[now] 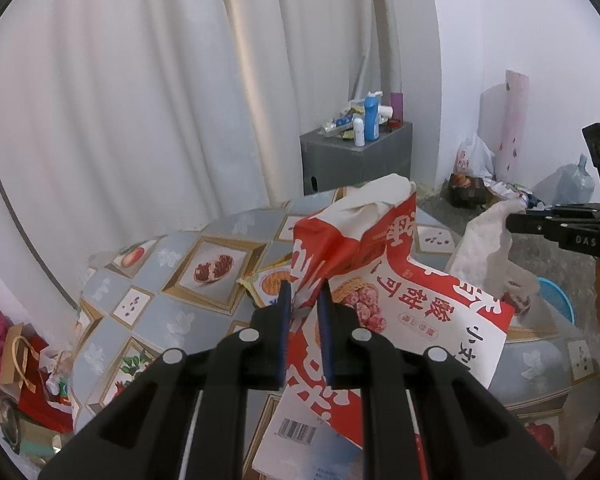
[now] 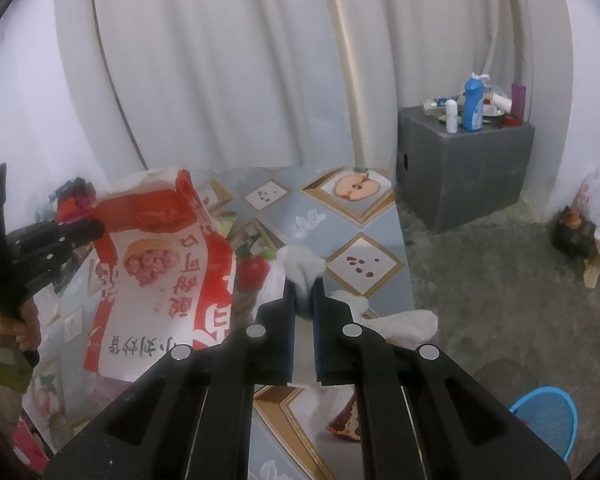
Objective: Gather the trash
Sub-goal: 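Lift the paper bag and glove and carry them over the wastebasket, then open both tools to drop the bag and glove into the wastebasket, then move both tools back toward the table, then grasp the clear pink-printed packet with the left tool while the right tool grasps the gold box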
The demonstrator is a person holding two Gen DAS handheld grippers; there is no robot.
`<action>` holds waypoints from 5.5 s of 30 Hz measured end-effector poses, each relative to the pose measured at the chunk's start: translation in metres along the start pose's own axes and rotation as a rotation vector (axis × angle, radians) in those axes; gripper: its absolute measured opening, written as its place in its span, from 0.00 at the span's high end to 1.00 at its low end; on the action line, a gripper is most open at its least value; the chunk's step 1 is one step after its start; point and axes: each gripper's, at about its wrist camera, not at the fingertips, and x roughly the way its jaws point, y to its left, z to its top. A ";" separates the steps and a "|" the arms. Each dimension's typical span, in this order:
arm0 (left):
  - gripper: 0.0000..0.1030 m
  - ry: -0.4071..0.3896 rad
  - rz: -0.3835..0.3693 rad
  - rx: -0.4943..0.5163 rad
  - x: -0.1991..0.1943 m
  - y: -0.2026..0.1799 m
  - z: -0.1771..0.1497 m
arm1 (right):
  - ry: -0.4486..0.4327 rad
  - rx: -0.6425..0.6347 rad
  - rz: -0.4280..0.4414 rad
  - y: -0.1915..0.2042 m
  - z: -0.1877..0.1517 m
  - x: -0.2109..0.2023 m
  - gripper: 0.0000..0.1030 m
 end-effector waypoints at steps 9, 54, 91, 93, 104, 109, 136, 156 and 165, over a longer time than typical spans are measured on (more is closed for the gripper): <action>0.88 -0.062 0.000 0.011 -0.037 -0.012 0.010 | -0.058 0.003 -0.017 -0.002 0.003 -0.036 0.94; 0.87 0.249 -0.458 0.599 0.139 -0.489 0.073 | 0.002 0.633 -0.560 -0.303 -0.176 -0.145 0.91; 0.21 0.099 -0.356 0.159 -0.016 -0.297 0.043 | -0.040 0.484 -0.595 -0.201 -0.183 -0.195 0.19; 0.21 0.081 -0.312 0.127 -0.028 -0.269 0.032 | -0.047 0.447 -0.567 -0.190 -0.172 -0.191 0.19; 0.21 0.117 -0.039 -0.136 -0.071 -0.119 -0.045 | -0.047 0.161 -0.298 -0.102 -0.101 -0.131 0.19; 0.21 0.149 0.018 -0.227 -0.077 -0.076 -0.077 | -0.018 0.005 -0.140 -0.048 -0.069 -0.087 0.19; 0.55 0.333 -0.020 -0.323 -0.011 -0.043 -0.130 | 0.263 -0.321 0.322 0.087 -0.011 0.085 0.23; 0.75 0.353 0.039 -0.250 -0.007 -0.052 -0.134 | 0.333 -0.361 0.314 0.088 -0.026 0.104 0.43; 0.81 0.347 0.025 -0.252 -0.008 -0.054 -0.133 | 0.329 -0.363 0.320 0.089 -0.029 0.102 0.49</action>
